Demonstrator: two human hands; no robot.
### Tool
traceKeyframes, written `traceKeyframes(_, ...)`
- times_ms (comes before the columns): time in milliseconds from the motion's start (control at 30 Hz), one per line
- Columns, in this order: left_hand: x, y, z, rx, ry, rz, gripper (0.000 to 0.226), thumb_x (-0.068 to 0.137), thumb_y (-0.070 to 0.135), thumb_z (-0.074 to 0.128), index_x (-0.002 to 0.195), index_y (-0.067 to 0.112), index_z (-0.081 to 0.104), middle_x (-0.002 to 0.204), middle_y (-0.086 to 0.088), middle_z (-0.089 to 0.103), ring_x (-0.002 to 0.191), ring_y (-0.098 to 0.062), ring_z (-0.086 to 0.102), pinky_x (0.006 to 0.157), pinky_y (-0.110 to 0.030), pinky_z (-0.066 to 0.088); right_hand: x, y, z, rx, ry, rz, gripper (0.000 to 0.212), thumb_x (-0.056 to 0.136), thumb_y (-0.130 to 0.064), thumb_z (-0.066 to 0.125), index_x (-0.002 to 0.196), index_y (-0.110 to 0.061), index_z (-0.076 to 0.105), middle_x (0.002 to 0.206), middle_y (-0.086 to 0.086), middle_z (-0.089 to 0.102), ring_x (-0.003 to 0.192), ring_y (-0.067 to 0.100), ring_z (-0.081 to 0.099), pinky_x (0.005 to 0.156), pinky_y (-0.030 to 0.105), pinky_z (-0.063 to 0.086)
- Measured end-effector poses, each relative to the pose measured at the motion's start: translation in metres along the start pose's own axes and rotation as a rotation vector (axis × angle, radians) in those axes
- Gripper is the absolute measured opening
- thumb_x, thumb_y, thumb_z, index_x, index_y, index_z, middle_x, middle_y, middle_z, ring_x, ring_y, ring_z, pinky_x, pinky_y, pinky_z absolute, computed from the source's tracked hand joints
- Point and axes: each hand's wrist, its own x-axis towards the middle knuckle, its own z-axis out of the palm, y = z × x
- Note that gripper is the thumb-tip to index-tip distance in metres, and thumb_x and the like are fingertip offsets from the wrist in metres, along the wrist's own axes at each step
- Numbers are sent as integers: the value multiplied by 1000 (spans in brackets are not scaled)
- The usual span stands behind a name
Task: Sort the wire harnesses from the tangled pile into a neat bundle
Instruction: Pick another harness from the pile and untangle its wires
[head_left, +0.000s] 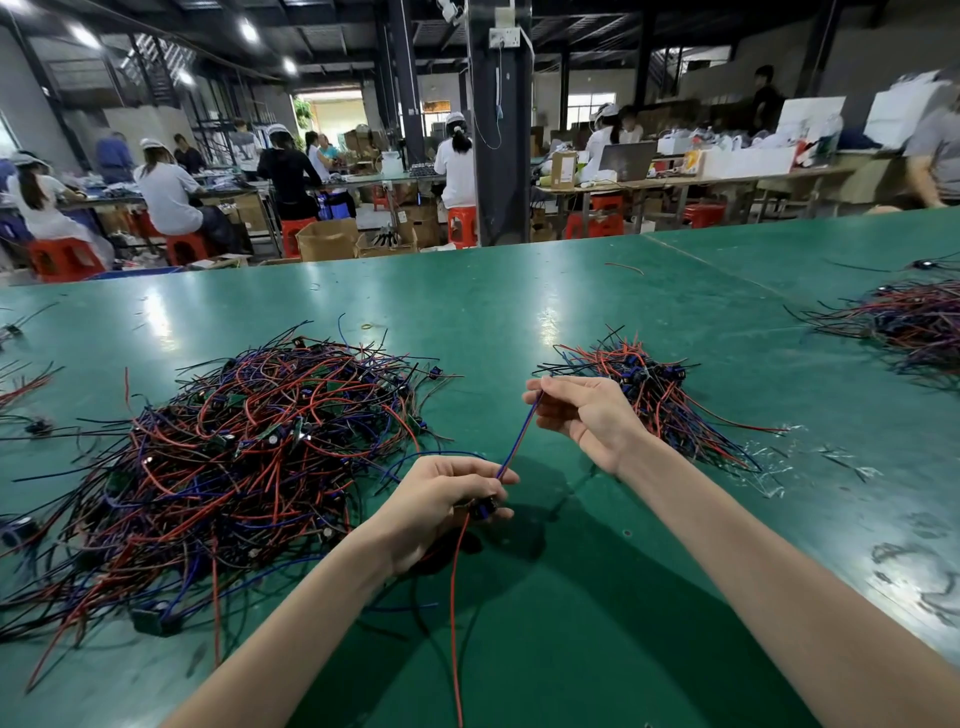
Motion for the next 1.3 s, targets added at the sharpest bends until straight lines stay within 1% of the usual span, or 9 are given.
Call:
traceKeyframes(233, 0, 1, 2, -31, -4, 3, 26, 87, -8, 52, 78, 2, 74, 67, -9, 67, 59, -17, 65, 83, -37, 55, 0, 0, 4, 79, 12, 26, 21, 96, -6, 48, 83, -1, 65, 61, 4, 69, 52, 8, 62, 50, 21, 52)
traceKeyframes(367, 0, 3, 6, -102, -55, 20, 31, 88, -8, 51, 74, 3, 75, 66, -10, 66, 58, -13, 63, 66, -28, 58, 0, -2, 7, 322, 24, 211, 22, 96, -11, 49, 80, -4, 62, 55, 1, 66, 43, 5, 58, 45, 16, 50)
traceKeyframes(467, -3, 4, 7, -87, -90, 40, 26, 87, -9, 51, 78, 1, 74, 66, -10, 65, 57, -13, 62, 64, -25, 56, 1, -2, 5, 341, 49, 283, 23, 96, -14, 50, 79, -4, 62, 53, -1, 65, 39, 5, 55, 41, 15, 47)
traceKeyframes(767, -1, 2, 0, 4, -139, 98, 17, 78, 1, 65, 81, 11, 78, 72, -6, 69, 64, -13, 65, 74, -28, 57, 1, -2, 0, 496, 53, 599, 36, 94, -6, 49, 62, 5, 60, 47, 8, 57, 33, 9, 55, 28, 11, 35)
traceKeyframes(833, -2, 2, 0, 23, -141, 97, 16, 73, 7, 67, 82, 13, 78, 73, -6, 70, 66, -14, 66, 81, -31, 57, 1, -3, 0, 491, 49, 597, 36, 94, -4, 48, 62, 6, 60, 47, 10, 57, 33, 10, 55, 28, 12, 36)
traceKeyframes(933, -1, 2, -1, 36, -130, 94, 16, 78, 4, 65, 81, 12, 78, 71, -5, 69, 64, -16, 67, 79, -31, 57, 4, 1, 4, 239, 118, 332, 30, 96, -3, 46, 69, 5, 57, 47, 7, 60, 33, 7, 52, 33, 14, 42)
traceKeyframes(1100, -3, 4, 3, -15, -96, 82, 20, 87, -10, 51, 85, -3, 70, 66, -9, 65, 57, -15, 62, 66, -28, 57, 5, 18, -1, -581, 167, -369, 25, 96, -9, 52, 74, 0, 61, 64, 15, 62, 42, 10, 58, 44, 33, 55)
traceKeyframes(1200, -5, 6, 5, -28, -93, 83, 20, 87, -11, 50, 85, -5, 69, 65, -10, 65, 57, -16, 62, 62, -25, 55, 5, 27, -7, -1028, 188, -783, 21, 94, -8, 54, 78, 3, 61, 67, 14, 63, 53, 26, 60, 53, 43, 52)
traceKeyframes(1300, -4, 6, 6, -63, -82, 85, 23, 88, -11, 49, 82, -4, 70, 64, -10, 64, 57, -15, 61, 61, -25, 55, 7, 26, -9, -1205, 220, -1034, 17, 91, -5, 56, 77, 3, 61, 68, 14, 62, 58, 31, 57, 58, 38, 42)
